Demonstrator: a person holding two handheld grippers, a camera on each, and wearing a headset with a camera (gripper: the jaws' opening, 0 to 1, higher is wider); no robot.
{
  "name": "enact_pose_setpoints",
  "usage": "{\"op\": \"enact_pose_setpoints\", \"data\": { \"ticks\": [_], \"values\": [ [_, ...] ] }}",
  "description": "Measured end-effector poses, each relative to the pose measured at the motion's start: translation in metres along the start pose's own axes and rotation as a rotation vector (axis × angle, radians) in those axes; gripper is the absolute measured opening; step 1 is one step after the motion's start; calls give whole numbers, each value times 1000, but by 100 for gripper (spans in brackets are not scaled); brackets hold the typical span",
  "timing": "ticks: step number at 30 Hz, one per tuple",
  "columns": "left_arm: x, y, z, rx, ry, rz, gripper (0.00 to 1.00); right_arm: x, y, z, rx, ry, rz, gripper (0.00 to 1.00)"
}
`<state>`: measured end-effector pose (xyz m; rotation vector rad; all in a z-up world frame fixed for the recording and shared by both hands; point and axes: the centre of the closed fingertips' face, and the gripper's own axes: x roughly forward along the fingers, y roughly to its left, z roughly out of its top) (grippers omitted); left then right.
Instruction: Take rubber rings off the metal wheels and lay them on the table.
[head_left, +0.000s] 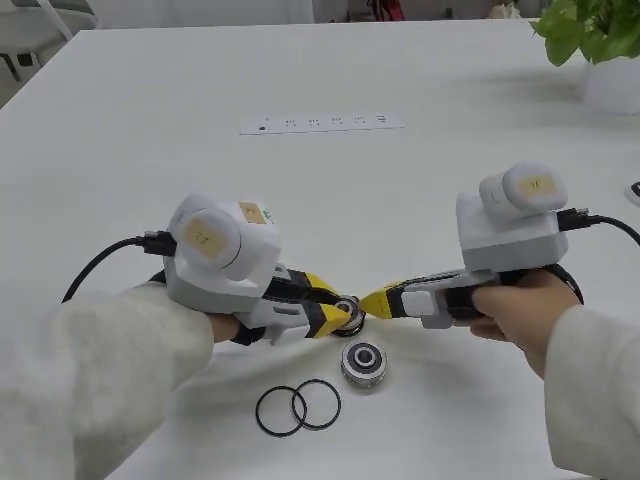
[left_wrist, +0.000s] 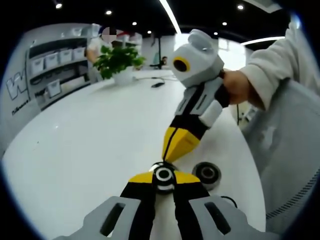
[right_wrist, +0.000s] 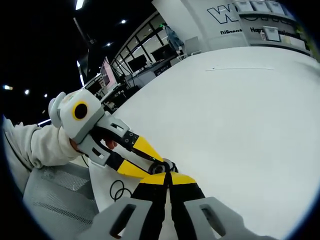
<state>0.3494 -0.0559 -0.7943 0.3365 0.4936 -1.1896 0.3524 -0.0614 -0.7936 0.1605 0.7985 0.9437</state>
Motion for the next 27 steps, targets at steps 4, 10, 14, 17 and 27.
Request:
{"op": "enact_pose_setpoints", "data": {
  "ticks": [4, 10, 14, 17, 27],
  "values": [
    [0, 0, 0, 3, 1, 2, 14, 0, 1, 0, -1, 2, 2, 0],
    [0, 0, 0, 2, 1, 2, 14, 1, 4, 1, -8, 5, 4, 0],
    [0, 0, 0, 2, 1, 2, 14, 2, 5, 1, -11, 5, 8, 0],
    [0, 0, 0, 3, 1, 3, 14, 3, 6, 1, -18, 6, 10, 0],
    [0, 0, 0, -6, -10, 0, 14, 6, 14, 6, -30, -12, 35, 0]
  ]
}}
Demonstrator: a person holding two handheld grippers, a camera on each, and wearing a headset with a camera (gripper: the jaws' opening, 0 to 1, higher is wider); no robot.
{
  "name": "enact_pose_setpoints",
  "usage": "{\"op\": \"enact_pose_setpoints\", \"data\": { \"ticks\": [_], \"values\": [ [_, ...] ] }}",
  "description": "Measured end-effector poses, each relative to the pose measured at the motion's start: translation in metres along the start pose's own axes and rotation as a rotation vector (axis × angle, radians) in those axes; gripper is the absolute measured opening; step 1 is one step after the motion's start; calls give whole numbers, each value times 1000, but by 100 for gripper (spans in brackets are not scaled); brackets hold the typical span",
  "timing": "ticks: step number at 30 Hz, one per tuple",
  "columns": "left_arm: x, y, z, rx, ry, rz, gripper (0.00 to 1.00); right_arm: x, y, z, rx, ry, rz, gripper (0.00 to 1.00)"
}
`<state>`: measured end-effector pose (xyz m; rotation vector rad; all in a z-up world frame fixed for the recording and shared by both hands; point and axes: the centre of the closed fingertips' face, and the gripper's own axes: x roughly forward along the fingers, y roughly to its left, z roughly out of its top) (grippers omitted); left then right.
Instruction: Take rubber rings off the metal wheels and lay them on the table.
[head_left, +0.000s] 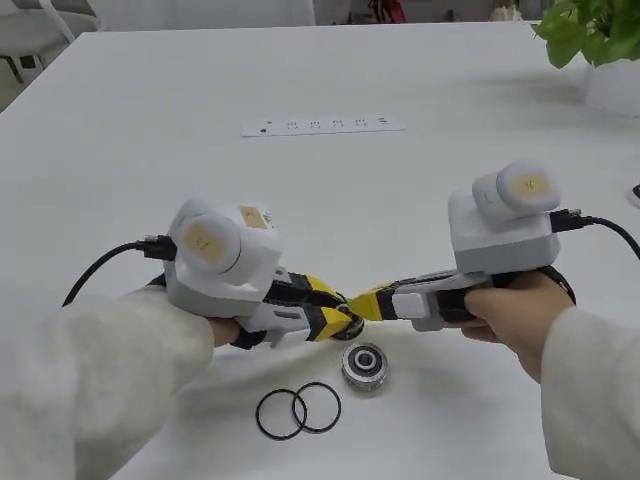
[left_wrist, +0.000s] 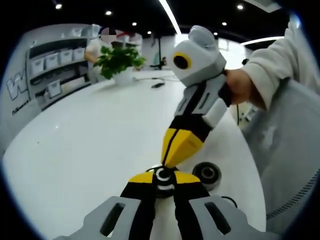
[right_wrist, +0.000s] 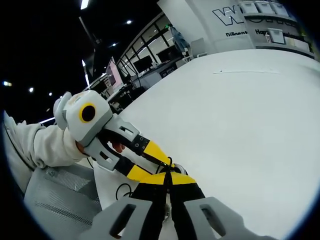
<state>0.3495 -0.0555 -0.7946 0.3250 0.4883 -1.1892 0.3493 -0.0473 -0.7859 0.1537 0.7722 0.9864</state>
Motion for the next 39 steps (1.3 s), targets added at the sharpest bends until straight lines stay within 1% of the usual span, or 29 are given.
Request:
{"op": "enact_pose_setpoints", "data": {
  "ticks": [1, 3, 4, 9, 14, 15, 17, 19, 23, 28, 30, 31, 33, 36, 39],
  "values": [
    [0, 0, 0, -1, -2, 0, 14, 0, -3, -2, -17, 11, -12, 0],
    [0, 0, 0, -2, -5, 0, 14, 1, -4, -5, -12, 19, -11, 0],
    [0, 0, 0, 0, -6, 0, 14, 1, -4, -7, 4, 22, -5, 0],
    [0, 0, 0, -2, -13, 2, 14, 0, -6, -5, 9, 16, -9, 0],
    [-2, -1, 0, -25, -43, 1, 14, -1, -9, -8, 7, 22, -14, 0],
    [-3, -2, 0, -24, -45, 1, 14, -2, -8, -8, 18, 14, -4, 0],
    [-3, -2, 0, -21, -41, -1, 14, -3, -10, -8, 37, 12, -3, 0],
    [-2, -3, 0, -30, -33, -2, 15, -4, -10, -8, 39, 7, -7, 0],
    [-3, -8, 0, -26, -24, -25, 21, -4, -11, -8, 34, 9, -13, 0],
    [-3, -8, 2, -59, -2, -33, 24, -4, -12, -8, 30, 11, -17, 0],
    [-4, -7, 5, -62, -6, -22, 28, -4, -12, -8, 28, 12, -17, 0],
    [-6, -6, 8, -78, -12, -22, 28, -4, -13, -7, 28, 9, -18, 0],
    [-9, -4, 13, -83, -25, -15, 27, -5, -13, -6, 26, 8, -21, 0],
    [-16, 0, 20, -79, -36, 9, 36, -7, -15, -3, 24, -4, -27, 0],
    [-21, 0, 23, -90, -44, 16, 41, -9, -15, -2, 25, -11, -34, 0]
  ]
}}
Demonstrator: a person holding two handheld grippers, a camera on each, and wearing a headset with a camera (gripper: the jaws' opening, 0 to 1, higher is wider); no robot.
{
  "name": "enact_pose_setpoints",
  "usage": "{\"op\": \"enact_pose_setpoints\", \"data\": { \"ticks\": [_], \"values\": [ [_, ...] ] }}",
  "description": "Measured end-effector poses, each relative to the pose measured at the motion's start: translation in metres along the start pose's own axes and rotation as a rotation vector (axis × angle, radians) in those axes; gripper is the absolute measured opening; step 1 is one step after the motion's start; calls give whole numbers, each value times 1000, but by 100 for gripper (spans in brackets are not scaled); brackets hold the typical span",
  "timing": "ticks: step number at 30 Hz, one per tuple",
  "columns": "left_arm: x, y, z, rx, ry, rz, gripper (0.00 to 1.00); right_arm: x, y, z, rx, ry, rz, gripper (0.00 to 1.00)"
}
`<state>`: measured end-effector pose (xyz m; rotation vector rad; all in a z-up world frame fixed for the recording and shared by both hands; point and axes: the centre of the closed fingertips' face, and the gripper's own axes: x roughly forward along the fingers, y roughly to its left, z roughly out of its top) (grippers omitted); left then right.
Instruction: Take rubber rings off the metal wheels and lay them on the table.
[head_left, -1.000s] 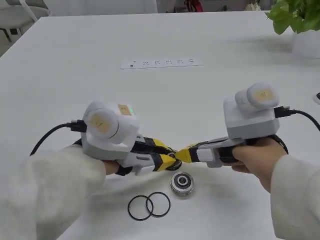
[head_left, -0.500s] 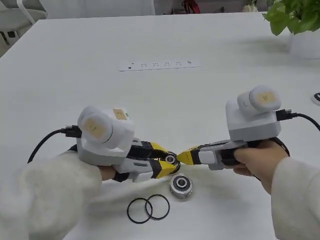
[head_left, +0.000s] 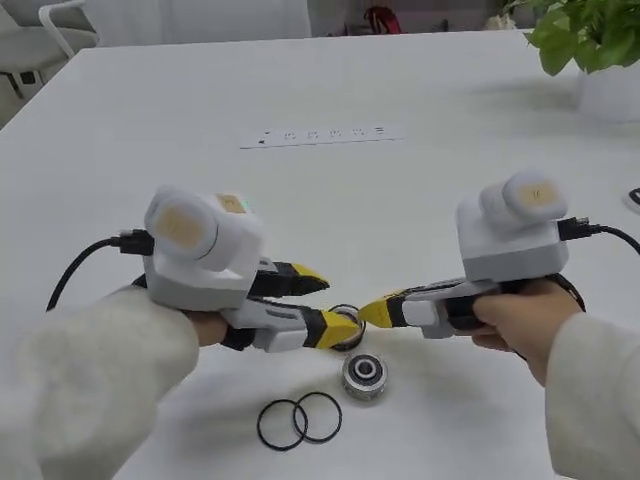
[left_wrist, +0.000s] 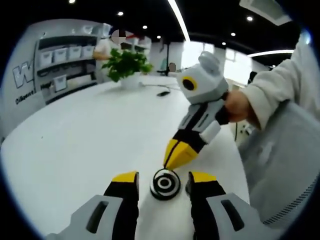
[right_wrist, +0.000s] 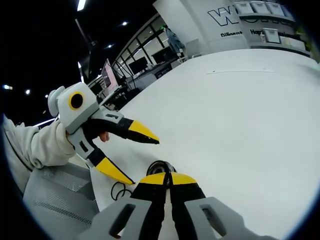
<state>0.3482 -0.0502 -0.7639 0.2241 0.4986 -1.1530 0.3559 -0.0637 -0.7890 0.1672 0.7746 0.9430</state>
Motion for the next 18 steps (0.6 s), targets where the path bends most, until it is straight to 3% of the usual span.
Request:
{"op": "enact_pose_setpoints", "data": {
  "ticks": [13, 18],
  "values": [
    [-19, -20, 8, 61, 18, -8, 62, -10, 2, 11, 0, -45, -17, 0],
    [-32, -21, 12, 79, 22, 15, 66, -13, 5, 14, -3, -57, -17, 0]
  ]
}}
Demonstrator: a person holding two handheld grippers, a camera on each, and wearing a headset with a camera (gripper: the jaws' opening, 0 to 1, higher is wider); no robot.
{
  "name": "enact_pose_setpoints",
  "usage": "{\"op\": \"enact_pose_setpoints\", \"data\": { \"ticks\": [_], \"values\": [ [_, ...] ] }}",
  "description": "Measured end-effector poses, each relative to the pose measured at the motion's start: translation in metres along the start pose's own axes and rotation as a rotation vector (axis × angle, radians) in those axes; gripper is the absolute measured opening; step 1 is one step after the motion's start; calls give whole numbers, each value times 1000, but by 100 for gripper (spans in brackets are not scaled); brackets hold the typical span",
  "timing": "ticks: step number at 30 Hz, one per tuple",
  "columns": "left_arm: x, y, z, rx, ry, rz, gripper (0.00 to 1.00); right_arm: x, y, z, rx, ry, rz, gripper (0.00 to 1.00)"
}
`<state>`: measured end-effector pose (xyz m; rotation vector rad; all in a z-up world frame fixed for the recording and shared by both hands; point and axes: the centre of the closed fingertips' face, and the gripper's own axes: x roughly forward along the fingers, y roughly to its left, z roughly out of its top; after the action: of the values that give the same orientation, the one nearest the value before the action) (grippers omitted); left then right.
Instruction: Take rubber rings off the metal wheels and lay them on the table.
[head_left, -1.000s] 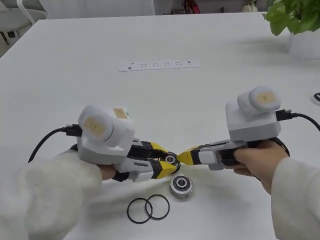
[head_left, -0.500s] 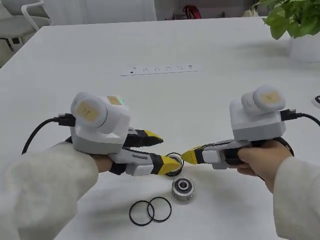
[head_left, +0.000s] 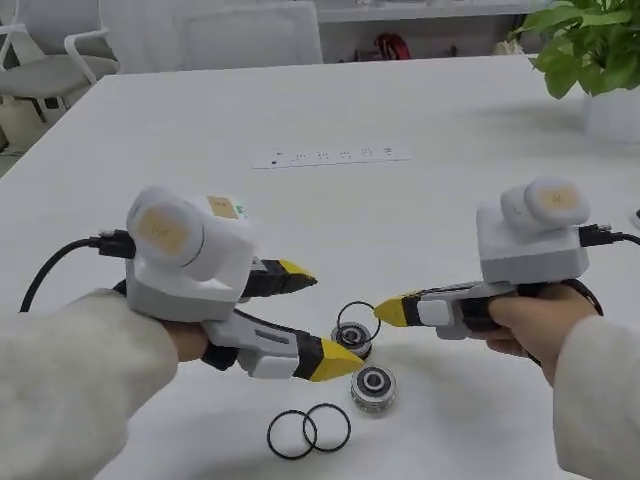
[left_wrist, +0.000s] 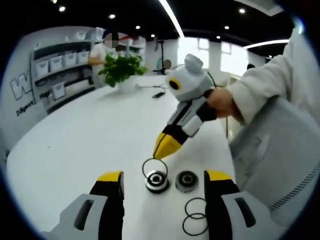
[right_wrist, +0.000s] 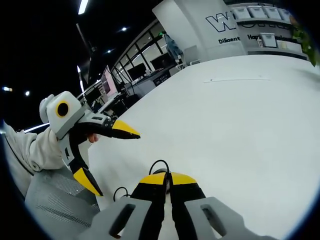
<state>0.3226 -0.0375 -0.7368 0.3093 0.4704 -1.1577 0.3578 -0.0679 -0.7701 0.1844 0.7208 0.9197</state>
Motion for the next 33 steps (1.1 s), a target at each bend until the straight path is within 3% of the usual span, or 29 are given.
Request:
{"op": "enact_pose_setpoints", "data": {
  "ticks": [7, 10, 19, 23, 33],
  "values": [
    [-20, 4, 10, 15, -22, 37, 72, -4, 4, 6, -22, -16, 1, 0],
    [-28, 7, 9, 23, -23, 55, 72, -5, 5, 9, -24, -25, 3, 0],
    [-38, 12, -16, 38, 37, 64, 75, -9, 17, 18, -45, -45, 23, 0],
    [-44, 15, -33, 25, 77, 64, 75, -7, 25, 18, -71, -37, 39, 0],
    [-64, 6, -49, -1, 84, 69, 77, -5, 38, 20, -99, -34, 78, 0]
  ]
}}
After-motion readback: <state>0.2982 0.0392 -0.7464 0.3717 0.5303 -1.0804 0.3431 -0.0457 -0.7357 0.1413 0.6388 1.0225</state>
